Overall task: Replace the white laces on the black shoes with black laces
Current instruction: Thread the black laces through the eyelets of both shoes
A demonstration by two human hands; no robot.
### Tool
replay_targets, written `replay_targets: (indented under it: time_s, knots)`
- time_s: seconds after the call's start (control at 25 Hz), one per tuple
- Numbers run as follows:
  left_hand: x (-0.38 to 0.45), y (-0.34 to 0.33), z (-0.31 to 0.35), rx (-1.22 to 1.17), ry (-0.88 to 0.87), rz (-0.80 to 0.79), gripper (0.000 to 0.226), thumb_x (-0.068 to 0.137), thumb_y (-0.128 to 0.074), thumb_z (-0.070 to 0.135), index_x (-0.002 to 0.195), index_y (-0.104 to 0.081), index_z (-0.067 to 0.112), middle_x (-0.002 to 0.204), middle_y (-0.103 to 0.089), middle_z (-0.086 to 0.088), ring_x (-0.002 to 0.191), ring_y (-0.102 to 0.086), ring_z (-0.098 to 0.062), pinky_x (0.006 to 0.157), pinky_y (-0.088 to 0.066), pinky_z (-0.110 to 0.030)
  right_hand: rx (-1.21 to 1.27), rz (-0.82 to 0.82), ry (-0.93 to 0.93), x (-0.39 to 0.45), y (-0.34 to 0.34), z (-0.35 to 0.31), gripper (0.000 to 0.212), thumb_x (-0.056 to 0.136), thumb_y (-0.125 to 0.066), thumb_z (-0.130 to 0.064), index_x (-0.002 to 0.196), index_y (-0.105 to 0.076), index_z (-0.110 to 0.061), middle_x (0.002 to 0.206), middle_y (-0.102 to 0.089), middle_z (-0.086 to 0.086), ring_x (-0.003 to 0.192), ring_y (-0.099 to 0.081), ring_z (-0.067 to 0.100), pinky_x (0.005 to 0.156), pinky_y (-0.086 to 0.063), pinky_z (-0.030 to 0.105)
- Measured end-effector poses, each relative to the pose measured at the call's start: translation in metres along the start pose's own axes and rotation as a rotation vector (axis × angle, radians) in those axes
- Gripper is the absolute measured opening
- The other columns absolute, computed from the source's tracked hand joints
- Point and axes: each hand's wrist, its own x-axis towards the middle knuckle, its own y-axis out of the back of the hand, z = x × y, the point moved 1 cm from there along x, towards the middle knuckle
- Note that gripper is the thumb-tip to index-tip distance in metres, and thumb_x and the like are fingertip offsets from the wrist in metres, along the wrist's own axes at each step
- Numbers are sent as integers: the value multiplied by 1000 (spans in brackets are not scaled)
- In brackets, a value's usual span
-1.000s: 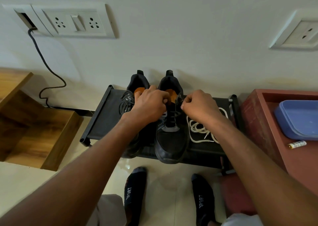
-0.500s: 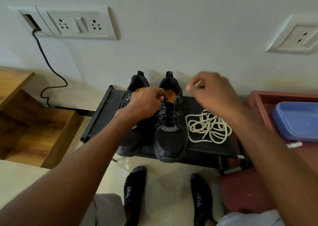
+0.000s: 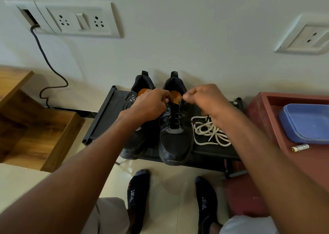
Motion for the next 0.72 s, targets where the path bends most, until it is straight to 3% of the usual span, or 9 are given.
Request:
replay_targets:
  time_s: [0.12, 0.2, 0.28, 0.36, 0.44, 0.56, 0.72]
  knots:
    - [-4, 4, -1, -43, -11, -40, 27, 108, -49, 18, 117, -71, 32, 77, -64, 3, 63, -60, -19, 54, -44, -30, 866, -71, 177, -13, 24, -32, 5, 100, -64, -21, 95, -64, -21, 110, -73, 4, 62, -44, 6, 49, -29, 20]
    - [-5, 5, -1, -77, -20, -66, 27, 108, -49, 19, 121, -70, 30, 80, -69, 0, 67, -64, -19, 56, -47, -29, 1045, -56, 292, -18, 36, -41, 8, 101, -63, -25, 93, -61, -25, 97, -72, 0, 56, -41, 6, 48, -23, 21]
    - [-5, 6, -1, -88, -17, -79, 24, 108, -51, 22, 122, -68, 31, 81, -70, 2, 68, -64, -15, 57, -44, -26, 738, 82, 280, -20, 38, -38, 5, 100, -68, -26, 99, -68, -21, 83, -67, -3, 52, -40, 5, 48, -23, 21]
    - [-5, 6, 0, -76, -26, -88, 23, 106, -56, 23, 126, -66, 31, 86, -69, 3, 71, -62, -11, 58, -39, -21, -24, 179, 260, -14, 27, -22, 13, 97, -73, -31, 105, -76, -21, 83, -68, -7, 57, -51, 0, 57, -38, 22]
    - [-3, 5, 1, -62, -38, -83, 28, 103, -62, 24, 131, -63, 29, 89, -65, 4, 77, -63, -12, 60, -39, -21, -598, 121, 202, -5, 6, 1, 19, 93, -77, -39, 102, -77, -23, 89, -72, -5, 74, -66, 7, 73, -52, 29]
    - [-2, 3, 1, -50, -33, -56, 38, 100, -66, 21, 137, -59, 25, 92, -64, 3, 83, -67, -18, 60, -42, -23, -773, 52, 124, 3, -19, 18, 28, 86, -83, -40, 98, -71, -18, 85, -69, 1, 81, -69, 24, 70, -55, 35]
    - [-4, 2, -1, -67, -34, -57, 47, 98, -69, 18, 142, -54, 20, 97, -66, -2, 86, -69, -21, 66, -52, -27, -788, 70, 155, 6, -21, 18, 16, 88, -81, -34, 93, -72, -22, 84, -68, 0, 80, -66, 22, 67, -51, 34]
